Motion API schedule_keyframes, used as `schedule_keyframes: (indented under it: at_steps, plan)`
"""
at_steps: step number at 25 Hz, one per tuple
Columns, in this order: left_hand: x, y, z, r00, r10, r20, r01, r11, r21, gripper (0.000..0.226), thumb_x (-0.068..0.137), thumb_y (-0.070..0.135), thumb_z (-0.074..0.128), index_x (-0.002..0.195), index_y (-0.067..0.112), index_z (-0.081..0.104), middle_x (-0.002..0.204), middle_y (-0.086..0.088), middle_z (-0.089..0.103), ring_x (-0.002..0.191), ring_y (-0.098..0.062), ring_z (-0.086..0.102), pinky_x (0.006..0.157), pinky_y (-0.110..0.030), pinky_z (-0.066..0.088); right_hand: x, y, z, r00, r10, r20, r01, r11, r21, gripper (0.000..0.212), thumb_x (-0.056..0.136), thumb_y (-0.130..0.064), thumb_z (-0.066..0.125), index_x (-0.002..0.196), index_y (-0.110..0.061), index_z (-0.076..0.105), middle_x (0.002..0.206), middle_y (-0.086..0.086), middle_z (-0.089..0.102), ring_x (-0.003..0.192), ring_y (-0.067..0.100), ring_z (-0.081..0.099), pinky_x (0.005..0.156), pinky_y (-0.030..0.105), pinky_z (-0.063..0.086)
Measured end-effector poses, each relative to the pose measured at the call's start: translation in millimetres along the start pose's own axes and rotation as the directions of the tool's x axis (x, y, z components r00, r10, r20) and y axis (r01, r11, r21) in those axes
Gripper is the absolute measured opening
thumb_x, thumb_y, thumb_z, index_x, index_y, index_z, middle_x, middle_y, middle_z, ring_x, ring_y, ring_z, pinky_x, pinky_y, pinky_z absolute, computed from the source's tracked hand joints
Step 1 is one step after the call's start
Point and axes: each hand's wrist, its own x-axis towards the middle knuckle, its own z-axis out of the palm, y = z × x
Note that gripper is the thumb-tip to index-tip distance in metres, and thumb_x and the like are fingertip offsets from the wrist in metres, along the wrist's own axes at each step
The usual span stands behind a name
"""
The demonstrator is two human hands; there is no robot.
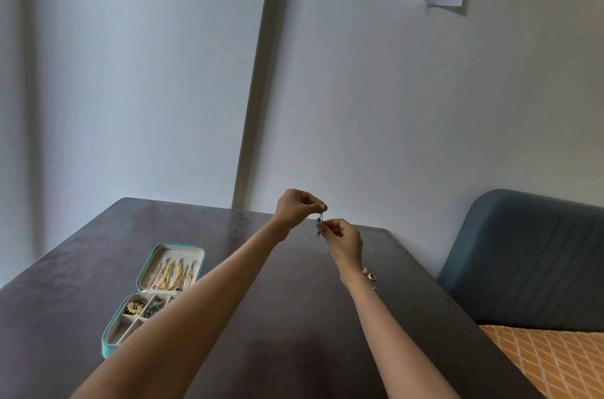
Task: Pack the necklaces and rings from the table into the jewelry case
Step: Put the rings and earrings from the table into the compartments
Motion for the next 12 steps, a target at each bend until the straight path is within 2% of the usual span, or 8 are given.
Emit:
schedule_keyframes:
  at_steps: [2,7,9,12]
  plan:
    - [0,-1,-2,1.0,-0.002,0.01,0.003,1.0,-0.024,0.004,0.082,0.01,0.069,0.079,0.008,0.071,0.085,-0.001,0.072,0.078,-0.004,0.065,0.064,-0.013,0.044,-1,-1,-2,1.0,0.023,0.011,-0.023,0.998,0.052,0.01,0.084,-0.024,0.068,0.083,-0.013,0.068,0.074,-0.004,0.068,0.07,0.005,0.061,0.06,0.011,0.044]
    - [0,-3,0,0.998,-0.013,0.06,0.016,0.999,-0.049,0.014,0.087,0.004,0.06,0.075,0.011,0.06,0.081,-0.005,0.07,0.082,-0.014,0.064,0.079,-0.029,0.05,-5,-1,-2,0.989,0.097,0.108,-0.114,0.979,0.166,0.009,0.09,-0.023,0.061,0.082,-0.024,0.066,0.078,-0.004,0.066,0.071,0.009,0.056,0.063,0.02,0.043]
    - [-2,-6,5,0.997,-0.028,0.072,0.033,0.997,-0.073,0.014,0.089,0.002,0.055,0.077,0.01,0.057,0.083,-0.007,0.07,0.08,-0.014,0.065,0.078,-0.027,0.051,-6,2,0,0.987,0.109,0.122,-0.128,0.979,0.158,0.01,0.09,-0.023,0.061,0.081,-0.025,0.066,0.078,-0.004,0.066,0.072,0.011,0.055,0.063,0.022,0.042]
    - [-4,-14,15,0.996,-0.037,0.077,0.046,0.991,-0.125,0.016,0.092,0.003,0.052,0.078,0.011,0.054,0.086,-0.011,0.069,0.069,-0.006,0.065,0.064,-0.014,0.049,-3,12,-4,0.983,0.125,0.134,-0.143,0.981,0.128,0.008,0.09,-0.024,0.061,0.084,-0.025,0.067,0.079,-0.006,0.067,0.073,0.006,0.057,0.067,0.021,0.043]
